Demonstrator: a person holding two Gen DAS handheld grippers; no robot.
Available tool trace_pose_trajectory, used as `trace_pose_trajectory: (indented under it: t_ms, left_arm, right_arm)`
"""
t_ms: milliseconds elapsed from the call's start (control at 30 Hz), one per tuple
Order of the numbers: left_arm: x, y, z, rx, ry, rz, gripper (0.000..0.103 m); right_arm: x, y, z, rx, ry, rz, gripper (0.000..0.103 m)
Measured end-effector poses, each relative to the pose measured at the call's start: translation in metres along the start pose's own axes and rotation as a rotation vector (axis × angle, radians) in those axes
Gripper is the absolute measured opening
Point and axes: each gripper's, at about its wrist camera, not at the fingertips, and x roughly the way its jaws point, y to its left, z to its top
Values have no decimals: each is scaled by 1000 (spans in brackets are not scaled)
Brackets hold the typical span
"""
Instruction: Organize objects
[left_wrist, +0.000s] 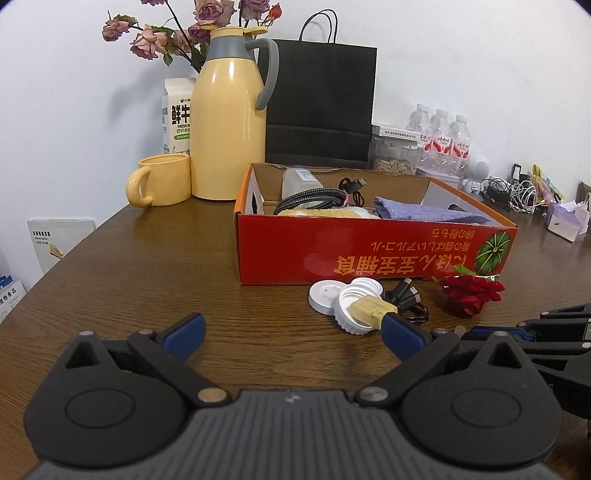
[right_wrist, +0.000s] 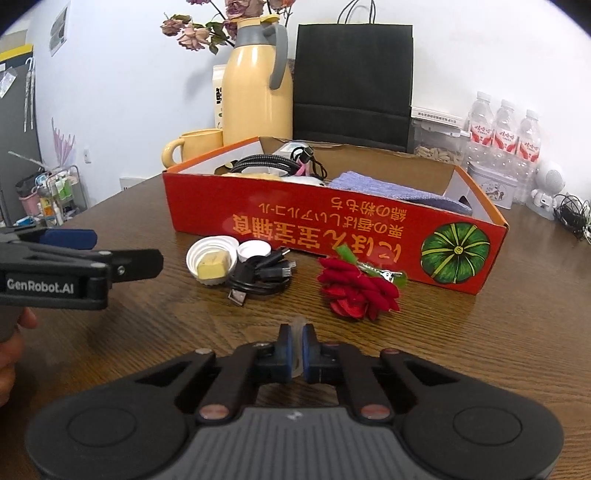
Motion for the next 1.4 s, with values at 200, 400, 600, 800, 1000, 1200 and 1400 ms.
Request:
trace_pose_trajectory:
  t_ms: [200, 400, 600, 800, 1000, 1200, 1400]
  left_arm:
    - [1, -1, 0, 2, 3, 2, 103]
    - [0, -9, 3, 27, -16, -8, 103]
    - [2, -30, 7, 89, -28, -39, 85]
    - [9, -49, 8, 163, -26, -64, 51]
    - [17, -66, 7, 226, -14, -74, 41]
    - [31, -65, 7, 200, 30, -72, 41]
    - [32, -58, 7, 151, 34, -83, 28]
  right_arm:
    - [-9, -1, -1, 15, -62, 1, 4]
    - [-25, -3, -1, 26, -183, -51, 4]
    - [-34, -7, -2, 26, -254, -86, 4]
    - [-38, -14, -3, 41, -279, -93, 4]
    - [-40, -16, -5, 50, -294, -79, 4]
    - [-43, -14, -6, 40, -303, -67, 4]
    - [-44, -11, -7, 32, -304, -63, 4]
